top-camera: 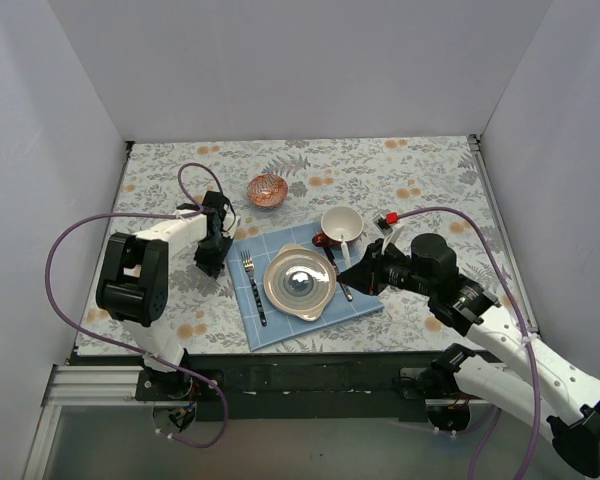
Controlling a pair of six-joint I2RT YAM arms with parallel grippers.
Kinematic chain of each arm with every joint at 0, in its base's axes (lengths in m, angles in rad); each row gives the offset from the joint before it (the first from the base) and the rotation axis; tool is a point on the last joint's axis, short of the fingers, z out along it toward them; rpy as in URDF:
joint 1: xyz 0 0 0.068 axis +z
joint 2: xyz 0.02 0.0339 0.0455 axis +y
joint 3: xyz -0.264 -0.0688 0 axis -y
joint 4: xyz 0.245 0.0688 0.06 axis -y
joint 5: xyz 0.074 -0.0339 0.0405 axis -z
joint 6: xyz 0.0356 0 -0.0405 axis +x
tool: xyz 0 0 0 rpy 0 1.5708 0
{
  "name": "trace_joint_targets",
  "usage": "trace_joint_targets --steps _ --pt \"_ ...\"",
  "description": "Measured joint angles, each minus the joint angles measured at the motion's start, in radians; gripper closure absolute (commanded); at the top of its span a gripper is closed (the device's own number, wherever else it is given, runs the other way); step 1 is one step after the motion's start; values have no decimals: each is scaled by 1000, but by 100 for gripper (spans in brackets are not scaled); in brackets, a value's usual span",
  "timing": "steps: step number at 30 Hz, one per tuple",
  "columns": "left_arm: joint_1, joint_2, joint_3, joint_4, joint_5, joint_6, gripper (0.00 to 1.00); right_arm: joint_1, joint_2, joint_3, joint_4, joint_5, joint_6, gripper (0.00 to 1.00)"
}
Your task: Insert the pens into the pen caps
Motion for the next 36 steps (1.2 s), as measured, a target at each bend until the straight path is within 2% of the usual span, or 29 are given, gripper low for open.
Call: trace_joint_targets --steps 7,14,18,23,25,30,36 --pt "-6 -46 26 69 138 -81 100 0 71 -55 123 -49 42 99" --pt "-9 -216 30 178 338 -176 100 15 179 -143 296 -85 107 99" --pt "-10 -359 -41 367 507 -330 100 38 230 -148 399 -95 130 99" --pt "-40 -582 -243 758 663 -637 100 63 273 -164 563 -112 161 99" --pt "-66 -644 -311 922 678 -767 100 72 292 -165 616 -115 175 99" --pt "-139 -706 -438 1228 676 -988 100 99 337 -167 731 -117 194 99" --pt "-229 -716 -502 1361 635 -1093 100 141 388 -167 785 -118 206 99"
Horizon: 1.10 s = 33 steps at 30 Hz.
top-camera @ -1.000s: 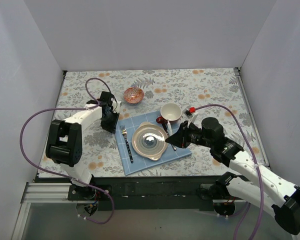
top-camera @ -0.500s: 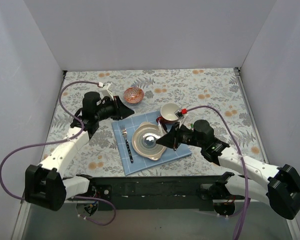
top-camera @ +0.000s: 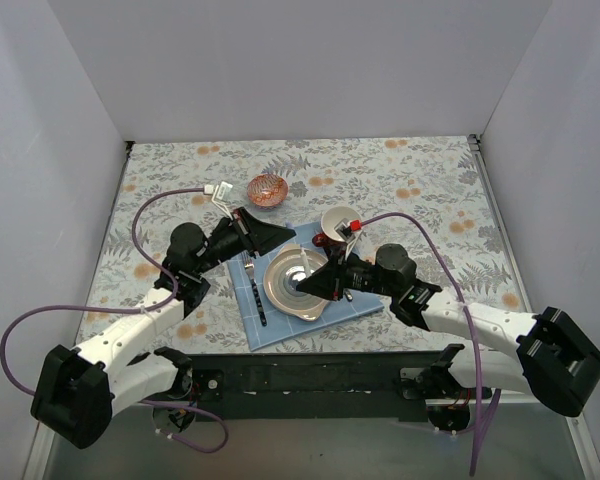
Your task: Insert the pens into the pen caps
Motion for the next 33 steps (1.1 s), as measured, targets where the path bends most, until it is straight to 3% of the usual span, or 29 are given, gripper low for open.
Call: trace_joint_targets --steps 14,33 --pt "-81 30 -11 51 -61 8 100 16 2 0 24 5 5 99" --pt "-98 28 -14 29 -77 66 100 20 -62 0 11 27 5 99"
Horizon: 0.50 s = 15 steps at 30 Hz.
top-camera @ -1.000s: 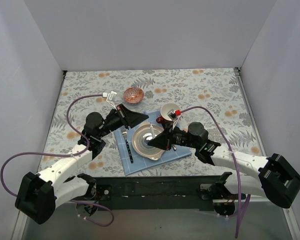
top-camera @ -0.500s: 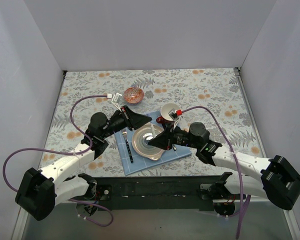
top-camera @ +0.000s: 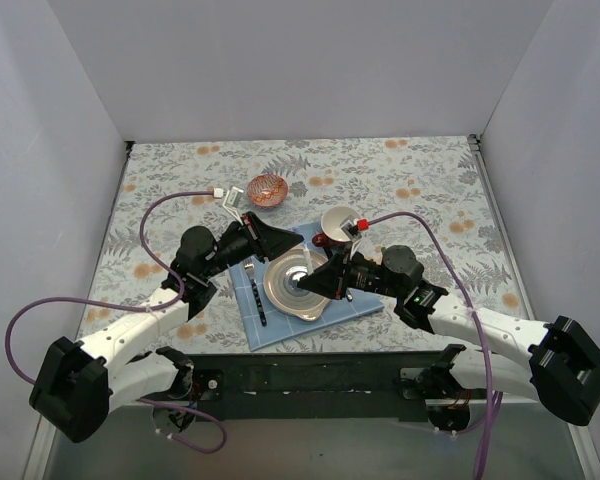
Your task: Insert the pens into the pen caps
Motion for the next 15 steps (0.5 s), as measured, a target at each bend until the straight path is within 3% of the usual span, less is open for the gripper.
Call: trace_joint_targets --steps 15 --pt "-2 -16 -5 -26 -18 5 100 2 0 -11 1 1 5 99"
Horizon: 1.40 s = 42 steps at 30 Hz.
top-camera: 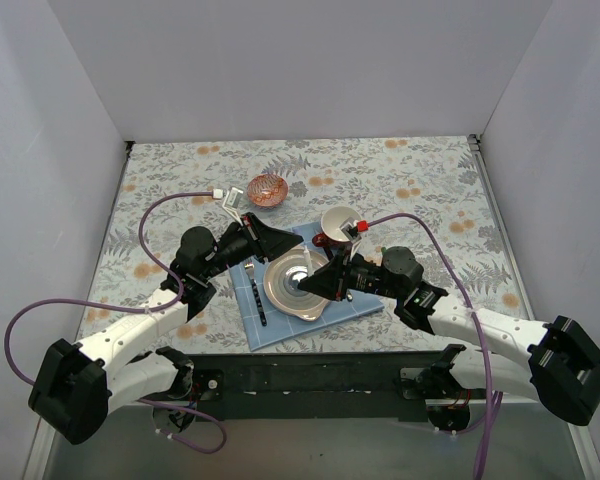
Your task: Insert the pens into the pen caps
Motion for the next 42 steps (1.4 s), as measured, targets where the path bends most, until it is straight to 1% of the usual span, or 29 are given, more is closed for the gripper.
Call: trace_joint_targets --steps 30,42 --pt "0 6 16 -7 -10 -4 100 6 16 0 0 0 3 99" --pt "-1 1 6 0 11 -5 100 6 16 0 0 0 3 99"
